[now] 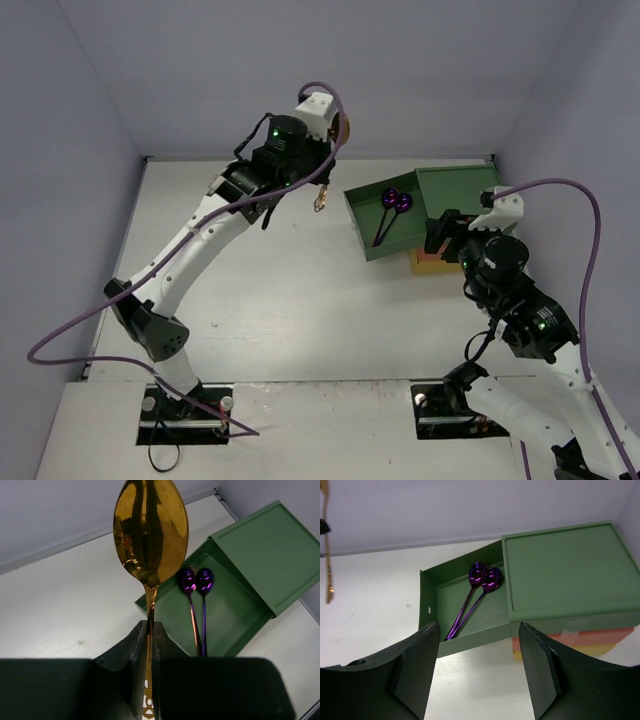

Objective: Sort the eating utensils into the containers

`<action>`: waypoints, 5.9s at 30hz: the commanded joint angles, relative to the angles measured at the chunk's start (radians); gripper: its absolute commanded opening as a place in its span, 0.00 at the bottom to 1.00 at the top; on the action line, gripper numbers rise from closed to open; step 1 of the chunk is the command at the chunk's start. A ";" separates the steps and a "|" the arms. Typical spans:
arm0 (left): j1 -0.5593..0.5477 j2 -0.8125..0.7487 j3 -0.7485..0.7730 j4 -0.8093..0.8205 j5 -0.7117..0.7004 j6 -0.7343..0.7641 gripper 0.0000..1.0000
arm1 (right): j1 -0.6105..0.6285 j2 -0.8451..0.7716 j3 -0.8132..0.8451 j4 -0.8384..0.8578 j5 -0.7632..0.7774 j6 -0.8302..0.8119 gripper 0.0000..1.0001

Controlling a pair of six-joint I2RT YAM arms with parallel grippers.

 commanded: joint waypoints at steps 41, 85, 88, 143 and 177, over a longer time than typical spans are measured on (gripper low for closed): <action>-0.177 0.433 0.266 0.163 0.093 0.007 0.13 | -0.009 -0.059 -0.036 -0.055 0.117 0.008 0.64; -0.053 0.399 0.279 -0.158 -0.073 -0.371 0.00 | -0.056 0.065 0.046 -0.062 0.165 -0.014 0.68; -0.061 0.429 0.360 -0.160 -0.056 -0.351 0.00 | -0.058 0.083 0.058 -0.062 0.164 -0.013 0.68; -0.062 0.361 0.295 -0.174 -0.366 -0.657 0.00 | -1.007 0.735 0.309 -0.032 -0.927 0.067 0.89; -0.120 0.514 0.587 -0.239 -0.265 -0.568 0.00 | -0.862 0.589 0.196 -0.007 -0.904 0.141 0.82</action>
